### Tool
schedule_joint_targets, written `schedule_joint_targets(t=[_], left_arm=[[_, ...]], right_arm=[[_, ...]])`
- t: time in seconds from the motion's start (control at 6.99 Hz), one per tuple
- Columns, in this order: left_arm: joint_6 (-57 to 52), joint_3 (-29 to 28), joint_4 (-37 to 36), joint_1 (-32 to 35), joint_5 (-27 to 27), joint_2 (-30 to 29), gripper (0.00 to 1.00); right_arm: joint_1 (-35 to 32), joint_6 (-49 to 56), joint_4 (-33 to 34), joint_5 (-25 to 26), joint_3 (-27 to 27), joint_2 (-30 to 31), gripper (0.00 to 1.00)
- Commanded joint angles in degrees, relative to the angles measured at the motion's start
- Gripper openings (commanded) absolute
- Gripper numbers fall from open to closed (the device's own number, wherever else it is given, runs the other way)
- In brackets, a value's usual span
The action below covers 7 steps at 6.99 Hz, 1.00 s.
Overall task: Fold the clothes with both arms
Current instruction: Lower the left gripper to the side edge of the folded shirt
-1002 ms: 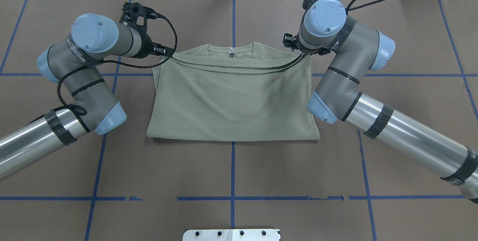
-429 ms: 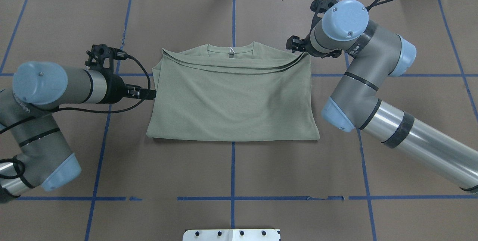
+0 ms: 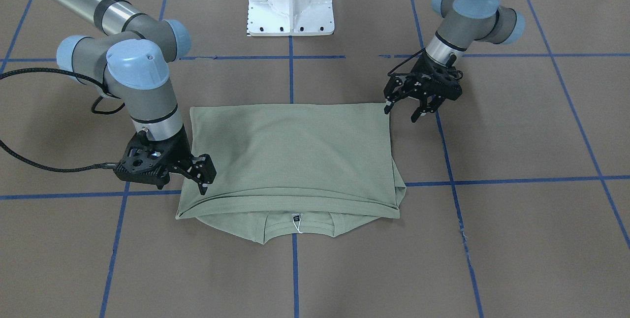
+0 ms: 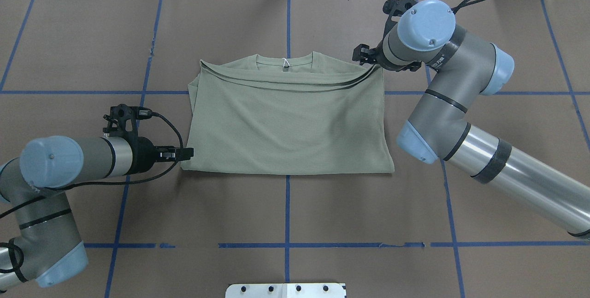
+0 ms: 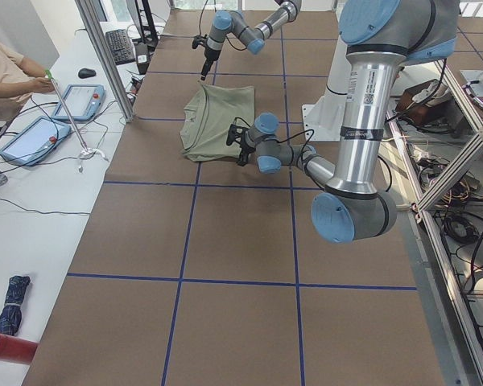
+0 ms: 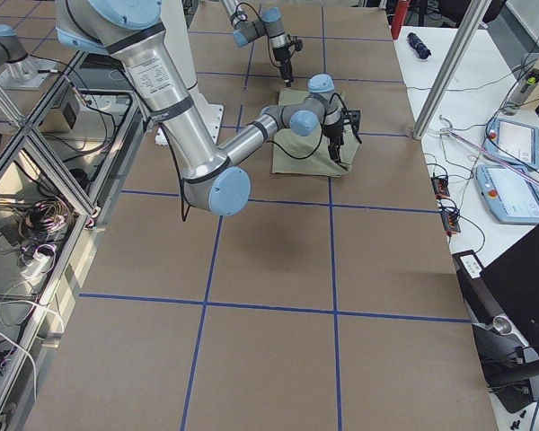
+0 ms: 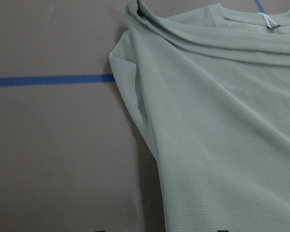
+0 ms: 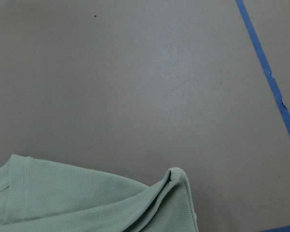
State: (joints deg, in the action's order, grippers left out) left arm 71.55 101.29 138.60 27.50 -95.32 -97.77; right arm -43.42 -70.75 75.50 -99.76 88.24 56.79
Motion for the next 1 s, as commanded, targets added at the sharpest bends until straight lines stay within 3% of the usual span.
schedule_joint_targets(t=[0.0,0.14,0.29,0.43,0.86], left_arm=[[5.8,-0.3,0.4,-3.4,1.8,0.1,0.64],[6.6,-0.2,0.4,-3.8,1.8,0.0,0.60],[7.5,-0.3,0.4,-3.8,1.8,-0.1,0.37],[7.7,-0.2,0.4,-3.8,1.9,-0.1,0.00],[7.1,0.1,0.4,-3.2,1.9,0.3,0.00]], right_arm=[[0.0,0.0,0.0,0.0,0.0,0.0,1.00],[0.0,0.0,0.0,0.0,0.0,-0.1,1.00],[0.0,0.0,0.0,0.0,0.0,-0.1,1.00],[0.0,-0.1,-0.2,0.0,0.1,-0.2,1.00],[0.0,0.0,-0.2,0.0,-0.1,0.0,1.00]])
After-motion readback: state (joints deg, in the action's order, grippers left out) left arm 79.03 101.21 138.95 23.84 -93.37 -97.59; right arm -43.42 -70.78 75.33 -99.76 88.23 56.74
